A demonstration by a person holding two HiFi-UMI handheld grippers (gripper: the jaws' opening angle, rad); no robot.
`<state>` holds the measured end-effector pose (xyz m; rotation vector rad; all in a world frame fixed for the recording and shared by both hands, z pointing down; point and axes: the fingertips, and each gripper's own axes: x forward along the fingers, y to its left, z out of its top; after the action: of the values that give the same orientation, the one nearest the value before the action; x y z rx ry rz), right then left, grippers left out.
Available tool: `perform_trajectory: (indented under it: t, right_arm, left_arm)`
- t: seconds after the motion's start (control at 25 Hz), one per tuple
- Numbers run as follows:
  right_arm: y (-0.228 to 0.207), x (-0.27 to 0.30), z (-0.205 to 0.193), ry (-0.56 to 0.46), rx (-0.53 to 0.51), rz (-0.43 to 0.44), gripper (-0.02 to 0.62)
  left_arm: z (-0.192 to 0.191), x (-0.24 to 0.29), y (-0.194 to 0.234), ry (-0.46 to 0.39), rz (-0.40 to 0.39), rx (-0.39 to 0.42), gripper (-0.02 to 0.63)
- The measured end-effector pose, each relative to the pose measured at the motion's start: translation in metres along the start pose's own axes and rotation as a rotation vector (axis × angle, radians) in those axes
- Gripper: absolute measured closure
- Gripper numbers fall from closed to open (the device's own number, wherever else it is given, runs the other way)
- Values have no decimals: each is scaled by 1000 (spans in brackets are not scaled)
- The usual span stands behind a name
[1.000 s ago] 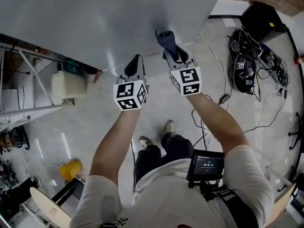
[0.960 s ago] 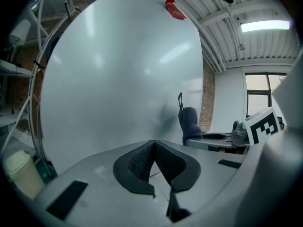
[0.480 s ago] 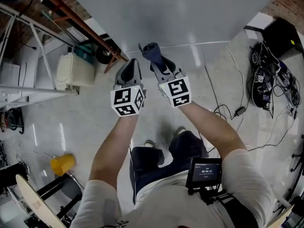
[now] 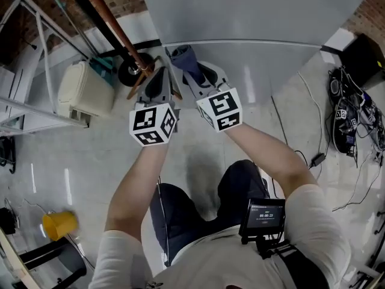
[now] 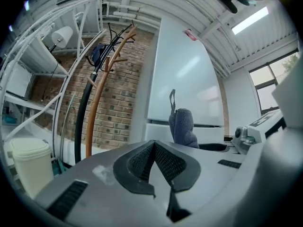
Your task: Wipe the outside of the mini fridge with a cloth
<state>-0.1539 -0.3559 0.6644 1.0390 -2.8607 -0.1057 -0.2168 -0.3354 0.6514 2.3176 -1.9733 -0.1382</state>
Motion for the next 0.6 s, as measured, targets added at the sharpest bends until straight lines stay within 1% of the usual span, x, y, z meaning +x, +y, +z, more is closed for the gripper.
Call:
perform_trajectory:
  t: [0.12,0.24,0.36,0.48,0.6]
  right_arm:
    - [1,16,-10,-50,-20,0,485]
    - [5,30,-17,-72,-1,-2,485]
    - [8,41,-21,-58,29,-18,485]
    - [6,47,-24,-27,84,-39,485]
    - [5,44,-25,-16,96,-52,485]
  left_arm:
    - [-13,7,10,-64,-15,2,603]
    - [-21,8,18,-96,-29,11,603]
    - [-25,1,24,-102,-32,16,603]
    - [-27,-6,28,-92,-31,21,603]
    - [-28,-10,26,-93,-24,23,603]
